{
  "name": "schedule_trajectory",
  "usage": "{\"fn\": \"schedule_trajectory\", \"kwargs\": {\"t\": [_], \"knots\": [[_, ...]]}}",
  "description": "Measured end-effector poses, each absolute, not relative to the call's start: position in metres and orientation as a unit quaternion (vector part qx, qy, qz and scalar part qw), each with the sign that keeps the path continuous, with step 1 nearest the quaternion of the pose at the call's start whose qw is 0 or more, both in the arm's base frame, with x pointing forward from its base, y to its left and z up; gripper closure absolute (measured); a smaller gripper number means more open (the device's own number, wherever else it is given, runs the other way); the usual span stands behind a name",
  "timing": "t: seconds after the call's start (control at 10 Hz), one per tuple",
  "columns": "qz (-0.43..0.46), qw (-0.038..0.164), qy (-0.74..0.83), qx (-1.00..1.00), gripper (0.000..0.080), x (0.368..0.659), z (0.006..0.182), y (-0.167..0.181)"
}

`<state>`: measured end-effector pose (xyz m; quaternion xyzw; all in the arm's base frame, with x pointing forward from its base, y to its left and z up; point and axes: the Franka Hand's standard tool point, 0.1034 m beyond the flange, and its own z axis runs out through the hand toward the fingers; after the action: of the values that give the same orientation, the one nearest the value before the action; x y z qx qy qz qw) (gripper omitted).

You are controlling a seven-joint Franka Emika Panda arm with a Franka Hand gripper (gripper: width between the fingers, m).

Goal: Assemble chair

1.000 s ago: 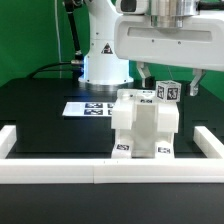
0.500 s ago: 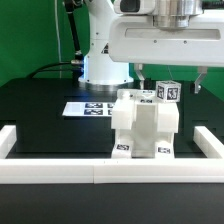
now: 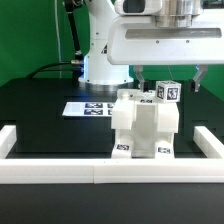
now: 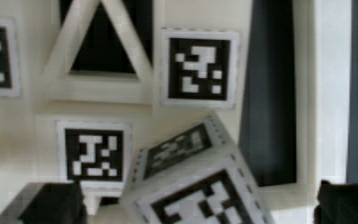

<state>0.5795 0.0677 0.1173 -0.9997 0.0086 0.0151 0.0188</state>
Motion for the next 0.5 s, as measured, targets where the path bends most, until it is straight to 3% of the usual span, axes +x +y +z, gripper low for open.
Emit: {"fn": "schedule_trajectory", "kwargs": {"t": [0.3,0.4,0.5], "knots": [[0.014,0.019,-0.046,-0.999,0.015,0.5796,0.1174,0.0666],[0.014,0.019,-0.045,-0.999,0.0286,0.5796,0.1174,0.0666],[0.014,0.019,-0.039,-0.999,0.0286,0.5796,0.1173,0.0666]]}}
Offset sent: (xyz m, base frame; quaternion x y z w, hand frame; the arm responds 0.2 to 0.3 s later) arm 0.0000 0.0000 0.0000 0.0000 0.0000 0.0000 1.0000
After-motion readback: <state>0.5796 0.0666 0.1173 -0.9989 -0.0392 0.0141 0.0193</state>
